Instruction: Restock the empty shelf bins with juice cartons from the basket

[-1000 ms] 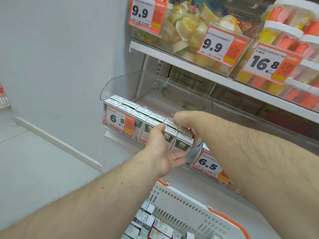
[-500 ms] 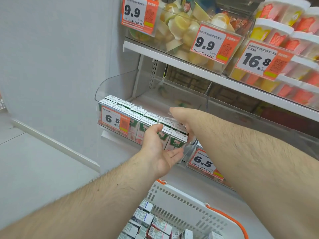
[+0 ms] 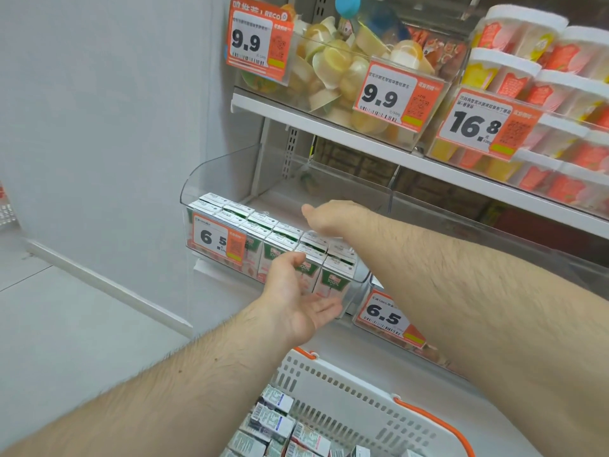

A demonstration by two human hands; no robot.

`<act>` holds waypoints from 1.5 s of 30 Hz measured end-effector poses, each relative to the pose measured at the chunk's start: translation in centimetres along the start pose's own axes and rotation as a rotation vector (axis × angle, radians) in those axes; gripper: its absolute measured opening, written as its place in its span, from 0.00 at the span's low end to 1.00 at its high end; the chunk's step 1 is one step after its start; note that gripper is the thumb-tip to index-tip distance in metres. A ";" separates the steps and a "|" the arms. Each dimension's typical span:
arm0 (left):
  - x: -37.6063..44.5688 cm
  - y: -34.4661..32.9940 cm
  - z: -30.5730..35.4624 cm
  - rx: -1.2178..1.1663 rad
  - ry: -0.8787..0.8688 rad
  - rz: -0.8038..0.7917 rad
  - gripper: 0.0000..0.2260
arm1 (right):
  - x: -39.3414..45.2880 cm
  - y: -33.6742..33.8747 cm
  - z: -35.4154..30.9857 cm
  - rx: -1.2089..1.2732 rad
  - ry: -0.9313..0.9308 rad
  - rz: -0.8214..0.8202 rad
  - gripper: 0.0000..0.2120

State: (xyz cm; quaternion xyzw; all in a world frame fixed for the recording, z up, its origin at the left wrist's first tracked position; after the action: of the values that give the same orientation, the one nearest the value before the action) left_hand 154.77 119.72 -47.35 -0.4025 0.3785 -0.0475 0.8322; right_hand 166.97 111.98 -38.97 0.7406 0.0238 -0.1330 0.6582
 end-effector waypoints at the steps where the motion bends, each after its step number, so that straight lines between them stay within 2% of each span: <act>1: 0.2 0.2 0.1 -0.024 0.012 0.018 0.32 | -0.5 0.3 -0.3 0.004 0.004 0.000 0.31; 3: 0.2 0.3 0.5 -0.060 0.028 0.029 0.29 | -1.4 0.0 -0.7 0.086 0.004 -0.112 0.33; 6: 0.3 0.2 1.9 -0.135 -0.028 0.073 0.20 | -1.0 -1.6 -0.4 0.197 -0.063 -0.320 0.36; 10: 0.7 0.0 3.0 -0.273 -0.042 0.091 0.22 | 1.4 -3.3 0.3 0.213 -0.156 -0.425 0.46; 13: 0.5 -0.3 2.8 -0.238 0.033 0.009 0.21 | 2.2 -3.9 0.9 0.226 -0.184 -0.531 0.55; 15: 0.3 0.4 2.9 -0.152 0.052 0.051 0.21 | 2.7 -3.4 0.5 0.222 -0.153 -0.494 0.53; 18: 1.0 2.5 4.8 -0.140 -0.124 0.186 0.15 | 3.7 -3.0 -0.4 0.230 -0.108 -0.377 0.49; 21: 1.4 3.1 6.7 -0.219 -0.229 0.200 0.20 | 3.7 -4.4 -1.3 0.269 -0.124 -0.506 0.56; 25: 1.9 2.9 7.5 -0.276 -0.178 0.131 0.23 | 4.1 -4.5 -2.0 0.255 -0.132 -0.540 0.59; 29: 1.8 3.2 8.0 -0.264 -0.137 0.100 0.20 | 6.5 -3.5 -4.7 0.359 -0.031 -0.366 0.53; 31: 1.4 3.3 8.4 -0.268 -0.133 0.087 0.19 | 6.8 -3.9 -6.9 0.484 0.031 -0.429 0.50; 34: 1.1 3.5 8.7 -0.276 -0.132 0.102 0.20 | 6.0 -5.0 -9.2 0.572 0.079 -0.694 0.49; 37: 1.1 3.6 8.6 -0.297 -0.113 0.124 0.20 | 6.8 -5.1 -9.6 0.555 0.053 -0.682 0.47; 40: 1.2 3.6 8.6 -0.313 -0.111 0.148 0.18 | 8.8 -5.0 -11.2 0.562 0.086 -0.525 0.45; 42: 1.5 3.6 8.5 -0.315 -0.108 0.149 0.19 | 9.0 -5.5 -13.2 0.564 0.120 -0.539 0.46; 45: 2.2 3.9 8.3 -0.308 -0.100 0.159 0.18 | 8.7 -5.8 -14.6 0.485 0.121 -0.603 0.53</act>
State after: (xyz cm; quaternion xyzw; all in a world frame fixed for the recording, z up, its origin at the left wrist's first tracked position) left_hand 161.04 126.78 -48.21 -0.4962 0.3699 0.0970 0.7795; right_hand 176.57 125.81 -45.15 0.8408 0.2472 -0.2783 0.3930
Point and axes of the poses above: each hand's wrist, its own x-axis towards the middle knuckle, its own y-axis out of the back of the hand, z = x × y, the point moved 7 cm from there along x, towards the middle knuckle, and after that the axes turned 1 degree about y, right-handed, at the moved point
